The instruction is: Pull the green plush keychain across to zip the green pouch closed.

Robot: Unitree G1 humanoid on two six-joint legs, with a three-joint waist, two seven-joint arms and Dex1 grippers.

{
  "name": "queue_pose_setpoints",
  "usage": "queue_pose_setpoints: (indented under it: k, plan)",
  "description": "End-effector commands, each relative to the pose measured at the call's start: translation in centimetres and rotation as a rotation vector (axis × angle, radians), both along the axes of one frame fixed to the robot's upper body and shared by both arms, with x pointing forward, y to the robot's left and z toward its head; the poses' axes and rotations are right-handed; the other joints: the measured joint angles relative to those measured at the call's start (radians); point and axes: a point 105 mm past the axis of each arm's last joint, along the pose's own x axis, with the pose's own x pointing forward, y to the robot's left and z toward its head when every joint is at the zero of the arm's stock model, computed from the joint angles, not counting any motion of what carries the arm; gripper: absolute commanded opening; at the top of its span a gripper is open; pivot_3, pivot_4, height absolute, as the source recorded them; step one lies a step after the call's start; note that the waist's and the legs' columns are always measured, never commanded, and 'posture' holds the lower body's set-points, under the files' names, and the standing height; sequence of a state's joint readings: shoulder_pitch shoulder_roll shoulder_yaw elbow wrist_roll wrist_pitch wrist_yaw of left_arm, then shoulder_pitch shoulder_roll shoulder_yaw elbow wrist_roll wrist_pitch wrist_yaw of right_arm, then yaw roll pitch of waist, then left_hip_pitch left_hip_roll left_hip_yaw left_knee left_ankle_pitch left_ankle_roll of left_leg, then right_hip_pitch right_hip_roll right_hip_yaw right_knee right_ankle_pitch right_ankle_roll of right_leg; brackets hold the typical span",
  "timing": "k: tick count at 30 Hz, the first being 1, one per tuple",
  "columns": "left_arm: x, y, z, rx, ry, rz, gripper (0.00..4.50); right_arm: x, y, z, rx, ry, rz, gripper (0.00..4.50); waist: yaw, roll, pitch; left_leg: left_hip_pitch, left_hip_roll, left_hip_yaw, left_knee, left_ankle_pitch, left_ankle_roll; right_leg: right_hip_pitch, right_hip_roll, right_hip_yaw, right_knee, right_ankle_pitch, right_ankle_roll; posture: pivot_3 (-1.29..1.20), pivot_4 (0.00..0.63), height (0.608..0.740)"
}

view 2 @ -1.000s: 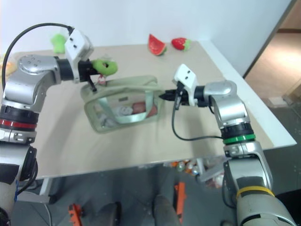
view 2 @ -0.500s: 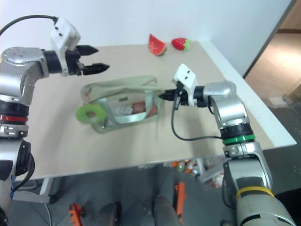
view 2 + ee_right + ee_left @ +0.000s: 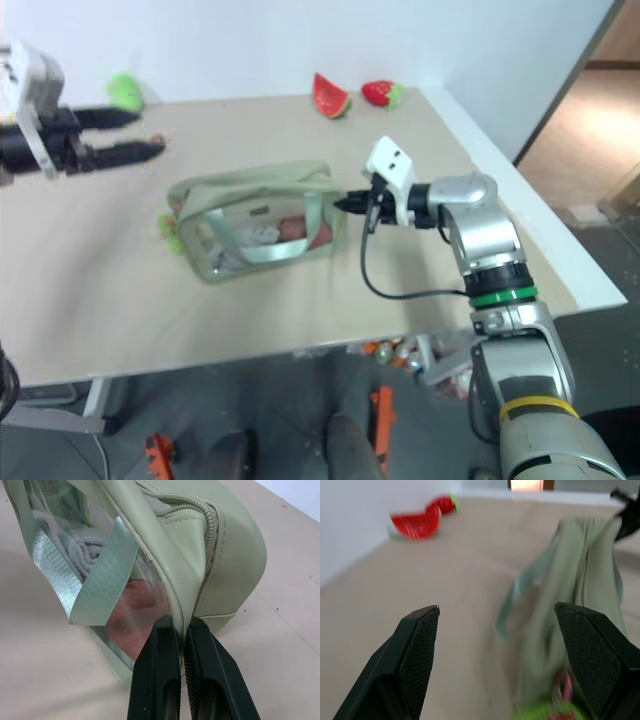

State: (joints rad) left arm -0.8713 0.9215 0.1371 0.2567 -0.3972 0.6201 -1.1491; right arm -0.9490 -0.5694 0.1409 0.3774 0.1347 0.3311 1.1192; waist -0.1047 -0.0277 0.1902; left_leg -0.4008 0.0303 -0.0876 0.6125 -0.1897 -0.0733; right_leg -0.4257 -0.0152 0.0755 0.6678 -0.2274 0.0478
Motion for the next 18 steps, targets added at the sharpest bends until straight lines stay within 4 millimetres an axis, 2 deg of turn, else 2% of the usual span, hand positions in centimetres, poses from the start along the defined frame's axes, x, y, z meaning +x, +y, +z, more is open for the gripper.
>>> queue_pose_setpoints:
  k: [1, 6, 12, 18]
  plan:
    - [-1.0, 1.1, 0.2, 0.026, -0.017, 0.013, 3.81, -0.3, 0.6, 0.7, 0.024, -0.026, 0.026, 0.00, 0.000, 0.000, 0.000, 0.000, 0.000, 0.000, 0.001, 0.000, 0.000, 0.000, 0.000, 0.000, 0.000, 0.000, 0.000, 0.00, 0.150, 0.740]
    - [-1.0, 2.2, -4.1, 0.044, 0.107, 0.064, 3.81, -0.5, 0.6, 0.8, 0.025, -0.026, 0.028, 0.00, -0.001, 0.000, 0.000, 0.000, 0.000, 0.001, 0.001, -0.001, 0.001, 0.000, 0.000, 0.001, 0.000, 0.000, 0.000, 0.00, 0.150, 0.740]
    - [-1.3, 2.6, -7.5, 0.064, 0.193, 0.092, 3.81, -0.7, 0.4, 0.7, 0.025, -0.022, 0.025, 0.00, 0.000, -0.001, 0.000, 0.000, 0.000, 0.002, 0.001, -0.001, 0.001, 0.000, 0.000, 0.001, 0.000, 0.000, 0.000, 0.00, 0.150, 0.740]
    - [-0.7, 2.5, -9.0, 0.047, 0.218, 0.109, 3.81, -0.7, 0.3, 0.7, 0.026, -0.021, 0.020, 0.00, 0.000, -0.001, 0.000, 0.000, 0.001, 0.002, 0.002, -0.001, 0.001, 0.000, 0.000, 0.001, 0.000, 0.000, 0.000, 0.00, 0.150, 0.740]
